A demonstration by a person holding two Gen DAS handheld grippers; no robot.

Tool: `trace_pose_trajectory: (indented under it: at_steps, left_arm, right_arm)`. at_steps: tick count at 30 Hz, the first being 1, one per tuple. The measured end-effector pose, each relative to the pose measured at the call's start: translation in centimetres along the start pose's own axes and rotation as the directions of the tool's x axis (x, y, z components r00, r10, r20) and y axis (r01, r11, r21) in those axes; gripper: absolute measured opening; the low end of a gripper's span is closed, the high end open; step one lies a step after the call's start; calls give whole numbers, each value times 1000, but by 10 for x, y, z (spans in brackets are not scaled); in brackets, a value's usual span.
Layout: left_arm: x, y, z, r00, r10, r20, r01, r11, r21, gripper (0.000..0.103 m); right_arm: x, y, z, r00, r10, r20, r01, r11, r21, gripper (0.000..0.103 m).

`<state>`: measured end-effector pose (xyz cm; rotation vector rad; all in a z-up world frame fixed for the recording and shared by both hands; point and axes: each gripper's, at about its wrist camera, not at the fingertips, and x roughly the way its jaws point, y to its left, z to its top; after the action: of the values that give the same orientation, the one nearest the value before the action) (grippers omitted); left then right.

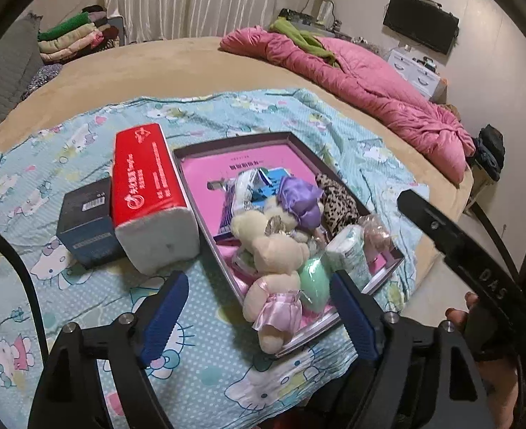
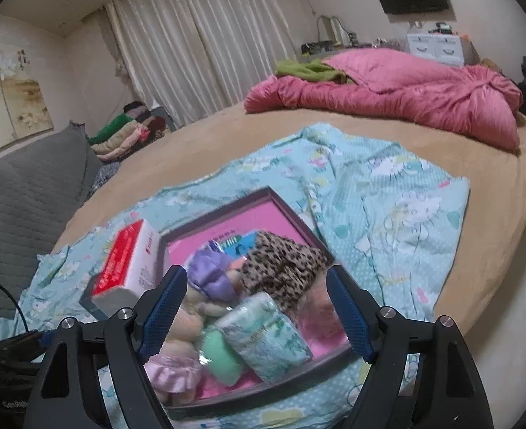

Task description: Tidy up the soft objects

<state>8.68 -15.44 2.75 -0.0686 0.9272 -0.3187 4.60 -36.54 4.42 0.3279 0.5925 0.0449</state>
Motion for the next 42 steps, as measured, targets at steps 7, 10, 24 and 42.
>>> trace_pose_trajectory:
  at_steps: [7,10,24,42]
  left_arm:
    - [-20,2,3,999,34,28,-34,999,5,86]
    - [-31,4,3,998,47,38,-47,999,8,86]
    - [-63,17,-8,995,90,42,-89,996,-21,86]
    - [-56,9,-38,996,89,-16,-89,996,-2,86]
  right_arm:
    - [-38,27,15,995,22,95,-20,1000,-23,82]
    - [-50,33,18,993,23,115,-21,1000,-17,82]
    - [-79,48,-5,996,35,77,-32,999,-39,83]
    - [-76,43,-32,997,-60,-49,56,995,-86,84]
